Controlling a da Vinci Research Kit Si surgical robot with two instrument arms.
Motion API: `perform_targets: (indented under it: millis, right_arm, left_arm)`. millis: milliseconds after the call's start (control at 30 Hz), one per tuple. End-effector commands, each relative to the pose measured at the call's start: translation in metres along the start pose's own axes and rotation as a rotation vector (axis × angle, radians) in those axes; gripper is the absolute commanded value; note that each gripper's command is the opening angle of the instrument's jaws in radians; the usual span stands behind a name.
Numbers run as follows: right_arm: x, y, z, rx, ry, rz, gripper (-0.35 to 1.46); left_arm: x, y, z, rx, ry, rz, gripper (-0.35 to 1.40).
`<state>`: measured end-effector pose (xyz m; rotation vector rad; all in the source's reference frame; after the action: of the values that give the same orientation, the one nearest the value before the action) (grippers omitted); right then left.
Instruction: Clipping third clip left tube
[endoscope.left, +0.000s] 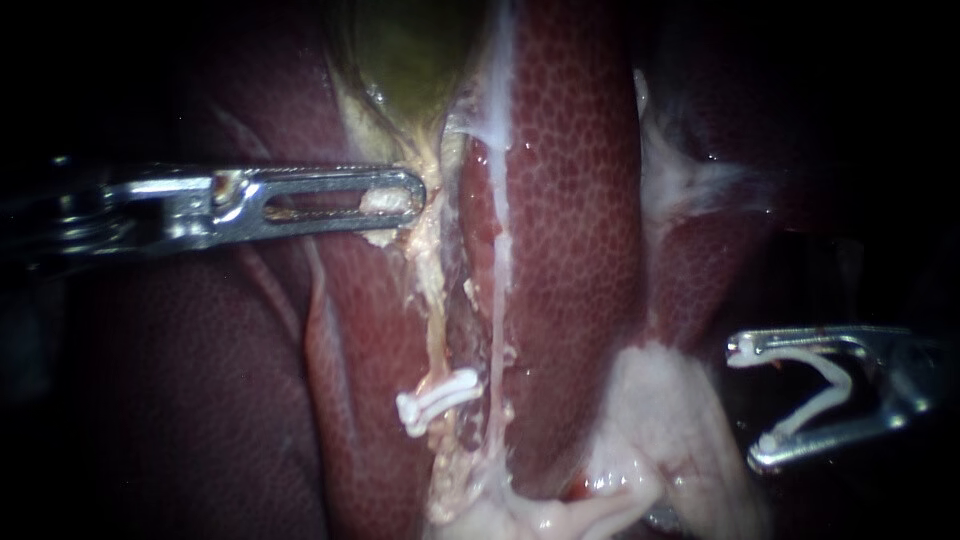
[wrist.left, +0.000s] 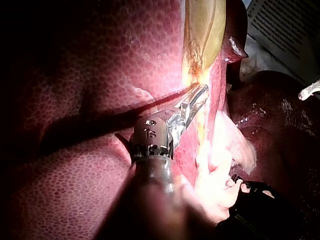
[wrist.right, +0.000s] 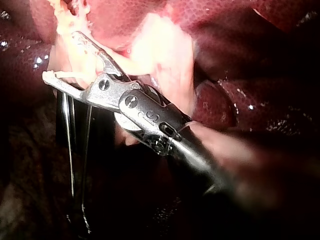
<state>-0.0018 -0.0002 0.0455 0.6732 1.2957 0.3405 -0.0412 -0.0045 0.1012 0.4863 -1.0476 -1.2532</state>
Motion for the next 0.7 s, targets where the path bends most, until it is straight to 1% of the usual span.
perform_targets:
  millis: [33,300,400,533,633,700]
  right_arm:
    - [0.0,0.0,0.0,0.0,0.0,0.0,0.6]
    - [0.0,0.0,0.0,0.0,0.0,0.0,0.6]
    - [0.0,0.0,0.0,0.0,0.0,0.0,0.6]
    - [0.0,0.0,0.0,0.0,0.0,0.0,0.6]
    - [0.0,0.0,0.0001,0.0,0.0,0.0,0.6]
    - [0.0,0.0,0.0001,-0.001,0.0,0.0,0.6]
  left_arm:
    - [0.0,0.0,0.0,0.0,0.0,0.0,-0.15]
    - [-0.0003,0.0,-0.0004,0.003,0.002,-0.001,-0.15]
    - [-0.0012,0.0001,-0.0012,0.01,0.008,-0.005,-0.15]
    - [-0.0027,0.0003,-0.0026,-0.003,0.008,-0.012,-0.15]
    - [-0.0036,0.0004,-0.0037,-0.011,-0.001,-0.016,-0.15]
    - [-0.0041,0.0004,-0.0044,-0.009,-0.008,-0.019,-0.15]
